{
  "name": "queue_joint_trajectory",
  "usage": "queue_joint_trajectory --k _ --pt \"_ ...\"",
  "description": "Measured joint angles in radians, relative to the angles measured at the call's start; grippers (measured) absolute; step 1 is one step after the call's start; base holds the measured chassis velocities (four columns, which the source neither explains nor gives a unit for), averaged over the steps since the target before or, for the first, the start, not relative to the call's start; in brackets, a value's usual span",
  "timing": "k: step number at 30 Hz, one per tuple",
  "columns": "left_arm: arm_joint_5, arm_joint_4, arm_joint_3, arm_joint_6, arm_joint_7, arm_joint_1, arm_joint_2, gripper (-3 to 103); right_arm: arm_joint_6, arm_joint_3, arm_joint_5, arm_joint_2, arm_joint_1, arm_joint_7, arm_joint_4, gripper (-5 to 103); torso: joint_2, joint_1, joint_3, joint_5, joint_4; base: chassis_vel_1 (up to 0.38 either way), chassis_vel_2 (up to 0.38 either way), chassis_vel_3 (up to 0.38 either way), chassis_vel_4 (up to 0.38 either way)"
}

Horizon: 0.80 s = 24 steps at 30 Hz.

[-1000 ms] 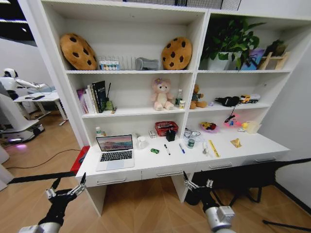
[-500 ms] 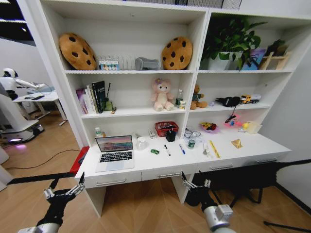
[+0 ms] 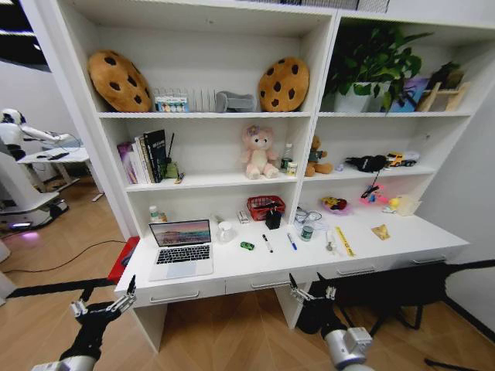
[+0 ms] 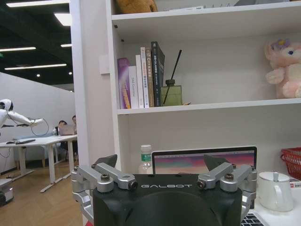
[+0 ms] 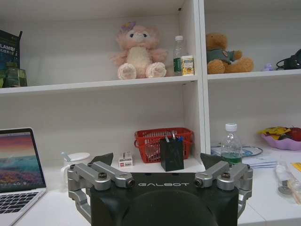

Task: Organize the objects on the table.

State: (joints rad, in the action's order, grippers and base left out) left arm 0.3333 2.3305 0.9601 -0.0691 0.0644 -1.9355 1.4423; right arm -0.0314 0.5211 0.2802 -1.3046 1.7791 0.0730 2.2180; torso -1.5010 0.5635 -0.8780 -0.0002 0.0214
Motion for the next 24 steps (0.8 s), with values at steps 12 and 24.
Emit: queue_joint_trajectory --k 12,24 --pt "-0.006 0.012 0.014 -0.013 0.003 0.004 -0.010 100 -0.028 -0.016 0.000 0.003 -0.001 -0.012 0.012 100 0.001 0.002 -0.001 0.0006 0.0001 -0.241 0.240 0.247 -0.234" --pt "0.034 0.032 0.043 0.062 -0.018 0.009 -0.200 100 -0.016 -0.019 0.020 0.044 -0.041 -0.015 -0.019 100 0.000 -0.001 0.000 0.0001 0.0004 -0.012 0.008 0.003 0.010"
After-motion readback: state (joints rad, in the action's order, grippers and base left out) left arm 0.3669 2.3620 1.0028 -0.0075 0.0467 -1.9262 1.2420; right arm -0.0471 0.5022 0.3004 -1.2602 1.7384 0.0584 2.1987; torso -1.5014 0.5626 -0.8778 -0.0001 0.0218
